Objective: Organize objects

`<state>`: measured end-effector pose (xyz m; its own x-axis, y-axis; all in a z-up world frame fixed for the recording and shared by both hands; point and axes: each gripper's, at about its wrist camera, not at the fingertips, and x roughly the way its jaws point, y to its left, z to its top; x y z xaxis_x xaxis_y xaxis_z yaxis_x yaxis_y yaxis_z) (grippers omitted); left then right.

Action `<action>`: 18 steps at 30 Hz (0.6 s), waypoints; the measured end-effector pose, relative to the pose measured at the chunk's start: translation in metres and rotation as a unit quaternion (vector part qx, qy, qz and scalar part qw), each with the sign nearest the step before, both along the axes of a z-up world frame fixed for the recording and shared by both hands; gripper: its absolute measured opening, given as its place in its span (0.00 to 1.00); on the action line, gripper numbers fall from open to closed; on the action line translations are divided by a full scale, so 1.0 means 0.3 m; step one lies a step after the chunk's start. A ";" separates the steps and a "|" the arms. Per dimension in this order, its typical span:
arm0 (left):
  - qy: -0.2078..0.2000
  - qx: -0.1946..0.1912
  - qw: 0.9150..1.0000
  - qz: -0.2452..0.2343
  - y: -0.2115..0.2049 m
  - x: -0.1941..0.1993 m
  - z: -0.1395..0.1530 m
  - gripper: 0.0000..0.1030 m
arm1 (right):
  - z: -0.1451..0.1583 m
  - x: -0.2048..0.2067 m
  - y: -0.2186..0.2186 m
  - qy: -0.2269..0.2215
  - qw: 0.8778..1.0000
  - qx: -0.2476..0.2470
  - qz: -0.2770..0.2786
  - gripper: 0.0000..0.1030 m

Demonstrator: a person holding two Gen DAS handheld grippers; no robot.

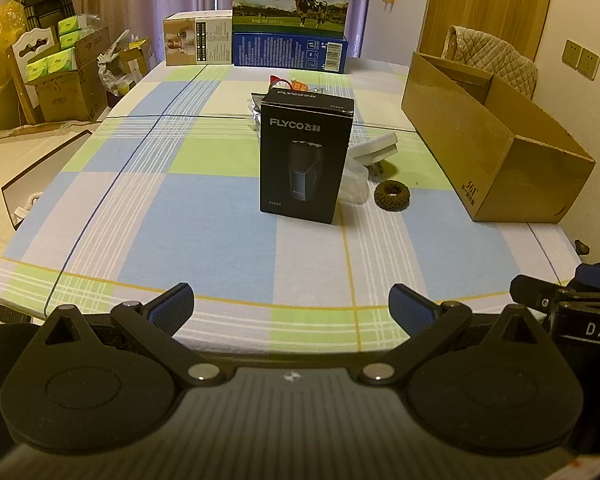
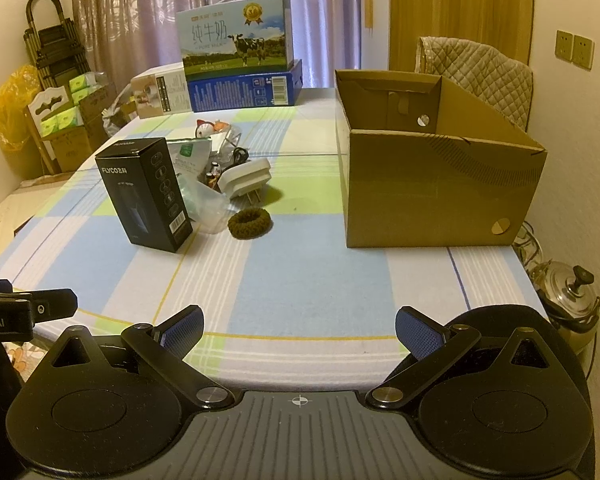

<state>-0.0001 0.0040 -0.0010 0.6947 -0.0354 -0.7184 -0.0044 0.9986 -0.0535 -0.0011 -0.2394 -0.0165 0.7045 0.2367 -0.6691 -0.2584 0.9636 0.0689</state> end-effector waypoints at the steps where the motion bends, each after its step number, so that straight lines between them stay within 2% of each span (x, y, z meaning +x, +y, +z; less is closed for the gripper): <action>1: 0.000 0.000 1.000 0.000 -0.001 0.001 0.000 0.99 | 0.000 0.000 0.000 0.000 1.000 0.000 0.000 0.97; 18: 0.001 -0.002 1.000 0.000 -0.005 0.006 -0.002 0.99 | -0.003 -0.001 -0.003 0.001 1.000 0.000 0.002 0.97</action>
